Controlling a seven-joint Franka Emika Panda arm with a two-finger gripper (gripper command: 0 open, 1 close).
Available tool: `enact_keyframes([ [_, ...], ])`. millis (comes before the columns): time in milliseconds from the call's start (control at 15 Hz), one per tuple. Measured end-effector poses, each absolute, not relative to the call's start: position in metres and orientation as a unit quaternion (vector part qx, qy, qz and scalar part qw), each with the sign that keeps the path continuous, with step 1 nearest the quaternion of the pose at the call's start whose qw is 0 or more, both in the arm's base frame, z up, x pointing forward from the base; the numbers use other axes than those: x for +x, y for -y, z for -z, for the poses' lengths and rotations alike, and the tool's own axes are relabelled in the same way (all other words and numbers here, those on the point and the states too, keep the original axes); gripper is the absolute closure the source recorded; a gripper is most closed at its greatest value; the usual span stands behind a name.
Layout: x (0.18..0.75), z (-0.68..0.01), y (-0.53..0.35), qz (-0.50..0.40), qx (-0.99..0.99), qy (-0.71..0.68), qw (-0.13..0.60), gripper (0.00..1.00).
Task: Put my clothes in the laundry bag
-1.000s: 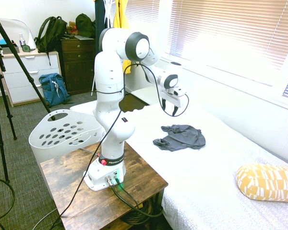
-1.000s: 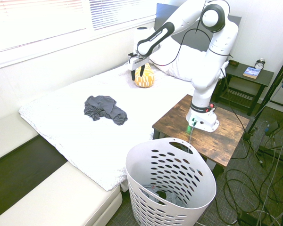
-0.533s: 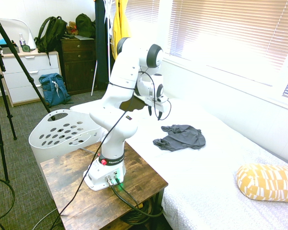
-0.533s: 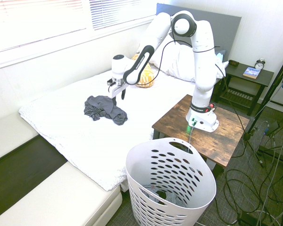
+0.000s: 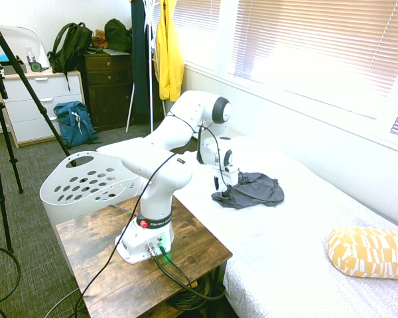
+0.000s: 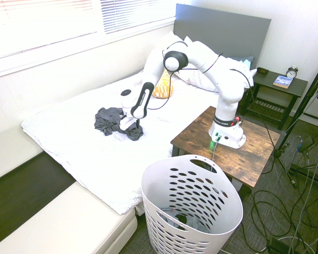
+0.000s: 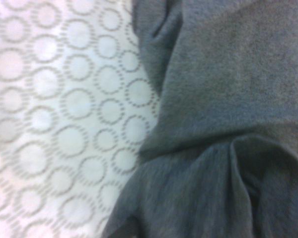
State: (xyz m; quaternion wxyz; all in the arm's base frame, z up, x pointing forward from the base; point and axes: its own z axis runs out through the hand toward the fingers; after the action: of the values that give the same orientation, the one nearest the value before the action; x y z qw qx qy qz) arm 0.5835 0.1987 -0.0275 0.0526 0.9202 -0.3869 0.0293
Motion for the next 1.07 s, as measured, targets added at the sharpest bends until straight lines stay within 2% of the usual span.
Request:
enact_keyframes([
  [133,0.593,0.045,-0.198,-0.027,0.923,0.382,0.045,1.0],
  [1067,0.59,0.036,-0.224,-0.016,0.923,0.383,0.029,1.0],
])
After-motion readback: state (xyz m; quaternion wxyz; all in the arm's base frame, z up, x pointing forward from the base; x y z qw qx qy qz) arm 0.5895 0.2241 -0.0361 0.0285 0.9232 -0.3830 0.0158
